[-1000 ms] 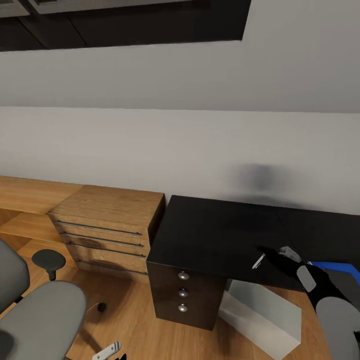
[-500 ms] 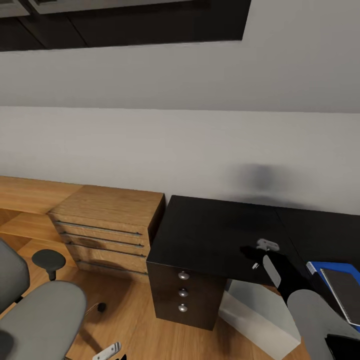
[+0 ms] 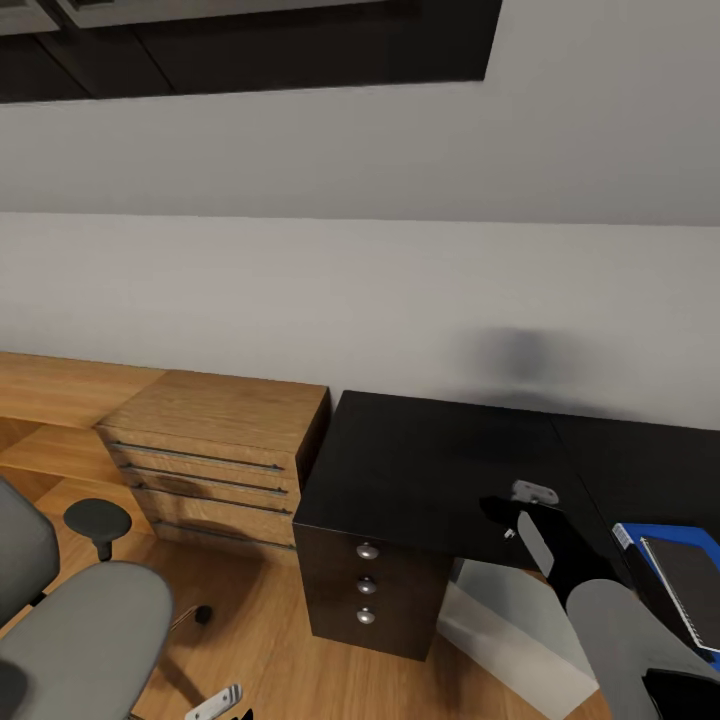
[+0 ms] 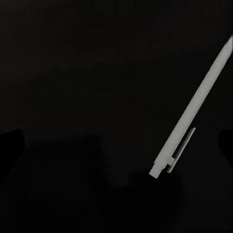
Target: In the bedroom, organize the workspace by keeping the computer under the desk, ensuring the monitor is on the desk, placing the keyboard on the desk next to the monitor, placing the mouse on the desk next to the keyboard, moving the folder from the swivel chair onto the desk next to the mouse, stacking the notebook on top of the folder with the pen on top of the notebook, and positioning the swivel chair next to the desk.
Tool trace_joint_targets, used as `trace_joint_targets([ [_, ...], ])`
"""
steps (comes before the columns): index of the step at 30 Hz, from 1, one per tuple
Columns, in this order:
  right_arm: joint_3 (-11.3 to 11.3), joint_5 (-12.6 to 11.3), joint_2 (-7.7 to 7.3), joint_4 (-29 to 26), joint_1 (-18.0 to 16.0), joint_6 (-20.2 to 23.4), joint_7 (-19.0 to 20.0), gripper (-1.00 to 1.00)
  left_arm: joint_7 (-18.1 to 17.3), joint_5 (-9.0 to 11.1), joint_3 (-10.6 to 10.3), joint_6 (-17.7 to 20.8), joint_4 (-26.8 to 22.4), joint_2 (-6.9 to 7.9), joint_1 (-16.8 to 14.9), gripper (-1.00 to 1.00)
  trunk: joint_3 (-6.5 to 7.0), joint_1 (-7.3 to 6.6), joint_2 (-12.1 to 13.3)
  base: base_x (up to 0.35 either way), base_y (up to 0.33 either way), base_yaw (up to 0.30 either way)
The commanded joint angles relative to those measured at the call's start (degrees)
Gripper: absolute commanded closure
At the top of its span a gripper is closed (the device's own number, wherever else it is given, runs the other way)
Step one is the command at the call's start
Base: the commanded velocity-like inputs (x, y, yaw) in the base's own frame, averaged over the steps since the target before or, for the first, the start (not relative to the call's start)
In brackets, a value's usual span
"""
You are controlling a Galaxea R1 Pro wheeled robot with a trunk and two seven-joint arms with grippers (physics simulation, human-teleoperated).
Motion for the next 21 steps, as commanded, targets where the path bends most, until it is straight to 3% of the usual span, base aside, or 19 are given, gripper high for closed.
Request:
trace_joint_targets([
  [1,0.0,-0.6,0.01,-0.1,0.0,0.2,-1.1,-1.00,0.0,0.5,0.1,-0.1,0.0,-0.03,0.0,-1.00,-0.07,0.00,0.0,0.000,0.000,0.000],
  [11,0.1,-0.6,0.07,0.0,0.0,0.2,-8.9,-1.00,0.0,0.5,0.1,-0.1,0.0,-0.03,0.0,-1.00,-0.07,0.00,0.0,0.000,0.000,0.000],
  [21,0.2,-0.5,0.17,1.3,0.0,0.1,-10.9,-1.00,0.0,0.4,0.1,-0.1,0.0,-0.03,0.0,-1.00,-0.07,0.00,0.0,0.000,0.000,0.000],
])
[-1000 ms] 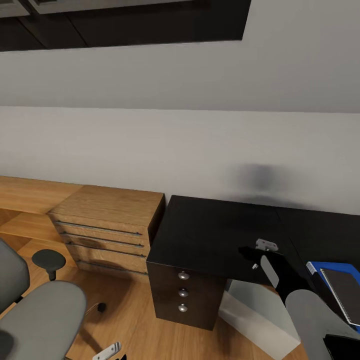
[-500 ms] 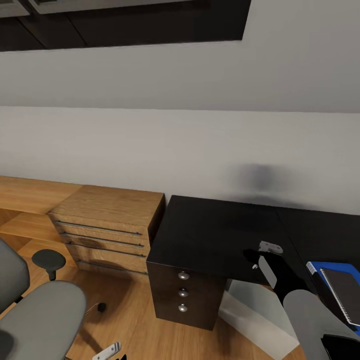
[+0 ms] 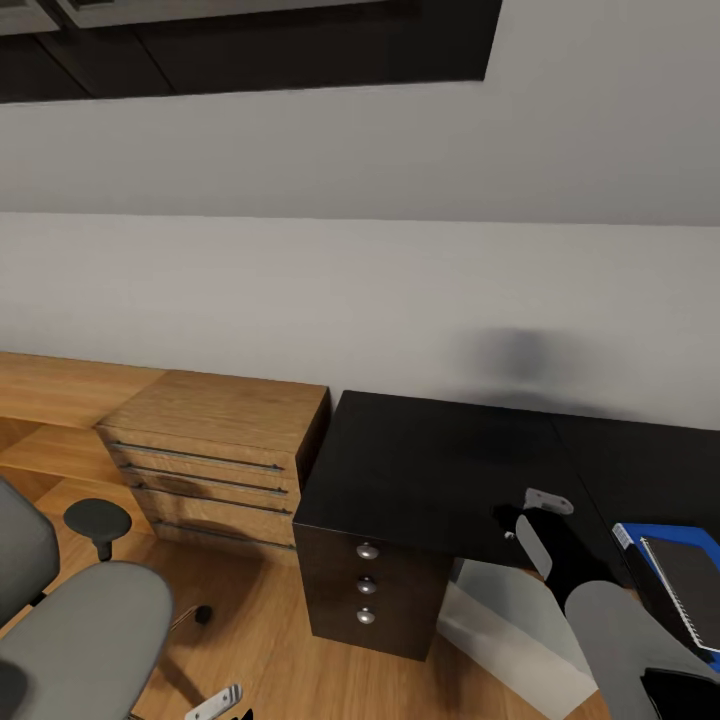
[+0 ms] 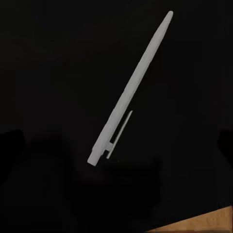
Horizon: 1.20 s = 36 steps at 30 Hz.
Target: In the bedroom, organize the workspace by keeping the computer under the desk, ensuring the monitor is on the desk, placing the keyboard on the desk next to the monitor, placing the mouse on the desk next to the keyboard, moving the folder from the swivel chair onto the desk next to the mouse, stacking the notebook on top of the folder with the pen on top of the notebook, and positioning the swivel chair next to the desk.
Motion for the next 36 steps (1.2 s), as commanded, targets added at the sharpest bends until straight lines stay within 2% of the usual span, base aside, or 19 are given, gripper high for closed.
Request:
trace_joint_targets([
  [1,0.1,-0.6,-0.01,0.1,0.0,0.2,-0.4,-1.00,0.0,0.5,0.1,-0.1,0.0,-0.03,0.0,-1.00,-0.07,0.00,0.0,0.000,0.000,0.000],
  [4,-0.2,-1.2,0.97,1.1,0.0,-0.8,0.2,-1.00,0.1,0.4,-0.6,-0.5,-0.1,-1.02,0.0,-1.00,-0.07,0.00,0.0,0.000,0.000,0.000],
  [7,-0.2,-1.2,1.94,2.1,0.0,-0.9,0.2,-1.00,0.1,0.4,-0.6,-0.5,-0.1,-1.09,0.0,-1.00,-0.07,0.00,0.0,0.000,0.000,0.000],
  [11,-0.2,-1.3,2.19,2.8,0.0,-0.9,0.2,-1.00,0.1,0.4,-0.5,-0.5,-0.1,-1.12,0.0,-1.00,-0.07,0.00,0.0,0.000,0.000,0.000],
  [19,-0.4,-2.7,2.86,4.0,0.0,-0.8,0.2,-1.00,0.1,0.4,-1.0,-0.5,-0.1,-1.09,0.0,-1.00,1.37,-1.75,3.2,0.000,0.000,0.000],
  [36,-0.4,-3.0,2.91,4.2,0.0,-0.8,0.2,-1.00,0.1,0.4,-1.1,-0.5,-0.1,-1.09,0.0,-1.00,4.42,-5.49,10.0,0.000,0.000,0.000],
])
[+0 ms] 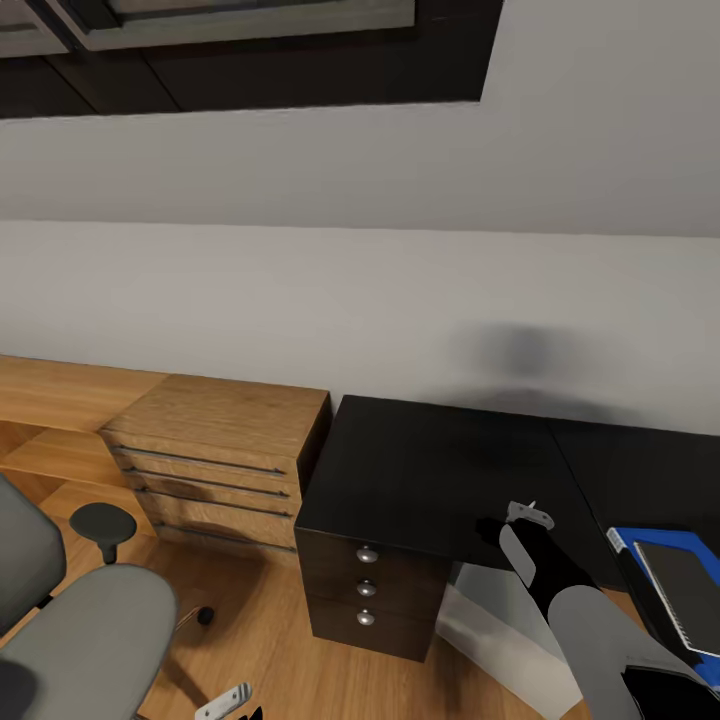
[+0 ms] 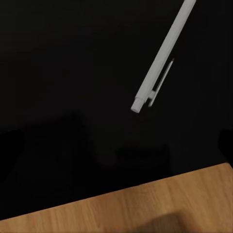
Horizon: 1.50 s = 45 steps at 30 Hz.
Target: In the bedroom, organize the workspace by keeping the computer under the desk, ensuring the monitor is on the desk, placing the keyboard on the desk next to the monitor, placing the mouse on the desk next to the keyboard, moving the folder from the swivel chair onto the desk next to the mouse, stacking the notebook on top of the folder with the pen on top of the notebook, and positioning the swivel chair next to the desk.
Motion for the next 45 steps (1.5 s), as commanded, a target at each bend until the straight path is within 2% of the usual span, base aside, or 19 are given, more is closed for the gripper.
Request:
trace_joint_targets([
  [1,0.0,-0.6,-0.01,-0.1,0.0,0.2,-0.3,-1.00,0.0,0.5,0.1,-0.1,0.0,-0.03,0.0,-1.00,0.11,-0.22,0.4,0.000,0.000,0.000],
  [8,0.0,-0.7,-0.02,-0.1,0.0,0.2,-0.4,-1.00,0.0,0.5,0.1,-0.1,0.0,-0.03,0.0,-1.00,1.37,-1.75,3.2,0.000,0.000,0.000],
  [18,-0.6,-0.8,0.02,-0.2,0.0,0.3,-0.5,-1.00,0.0,0.5,0.1,-0.1,0.0,0.00,0.0,-1.00,1.37,-1.75,3.2,0.000,0.000,0.000],
  [28,-2.7,-0.9,0.20,-0.2,0.0,0.7,-0.6,-1.00,0.0,0.5,0.1,-0.1,0.0,0.05,0.0,-1.00,1.37,-1.75,3.2,0.000,0.000,0.000],
  [45,-3.0,-0.9,0.16,-0.2,0.0,0.5,-0.5,-1.00,0.0,0.5,0.1,-0.1,0.0,0.05,0.0,-1.00,1.37,-1.75,3.2,0.000,0.000,0.000],
])
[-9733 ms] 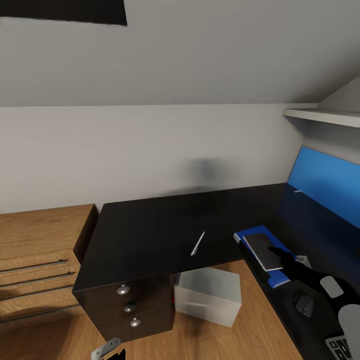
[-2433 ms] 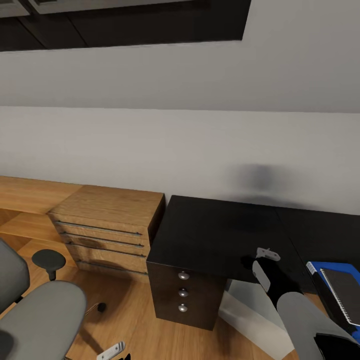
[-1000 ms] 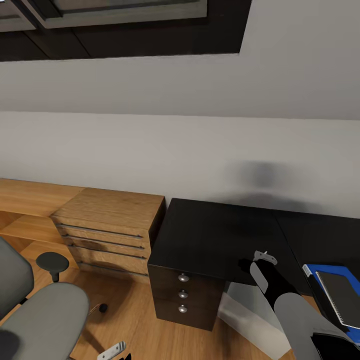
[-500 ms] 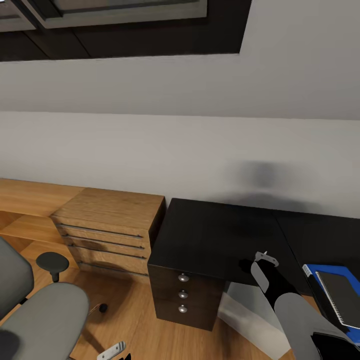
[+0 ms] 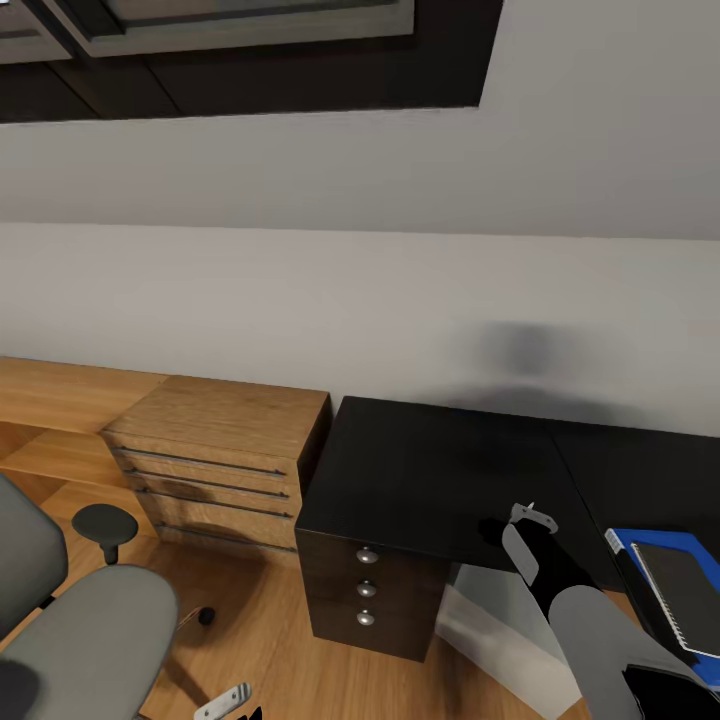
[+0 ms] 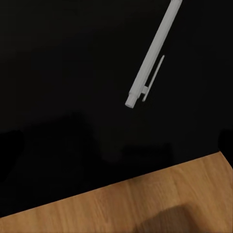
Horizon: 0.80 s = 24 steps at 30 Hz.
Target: In the bedroom, organize the workspace by keeping the computer under the desk, ensuring the monitor is on the desk, placing the keyboard on the desk next to the monitor, placing the mouse on the desk next to the keyboard, moving the folder from the swivel chair onto the desk next to the mouse, stacking the notebook on top of the folder with the pen on top of the notebook, and positioning the swivel chair next to the desk.
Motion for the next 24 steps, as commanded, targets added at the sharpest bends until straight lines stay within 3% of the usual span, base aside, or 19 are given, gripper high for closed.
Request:
trace_joint_targets([
  [1,0.0,-0.6,-0.01,-0.1,0.0,0.2,-0.3,-1.00,0.0,0.5,0.1,-0.1,0.0,-0.03,0.0,-1.00,-0.08,0.01,-0.1,0.000,0.000,0.000],
  [19,-0.1,-0.5,-0.02,-0.1,0.0,0.2,-0.5,-1.00,0.0,0.5,0.1,-0.1,0.0,0.05,0.0,-1.00,-0.08,0.01,-0.1,0.015,0.000,0.000],
  [24,-1.5,-0.5,-0.01,-0.1,0.0,0.3,-0.6,-1.00,0.0,0.5,0.1,-0.1,0.0,0.05,0.0,-1.00,-0.08,0.01,-0.1,0.180,0.000,0.000],
])
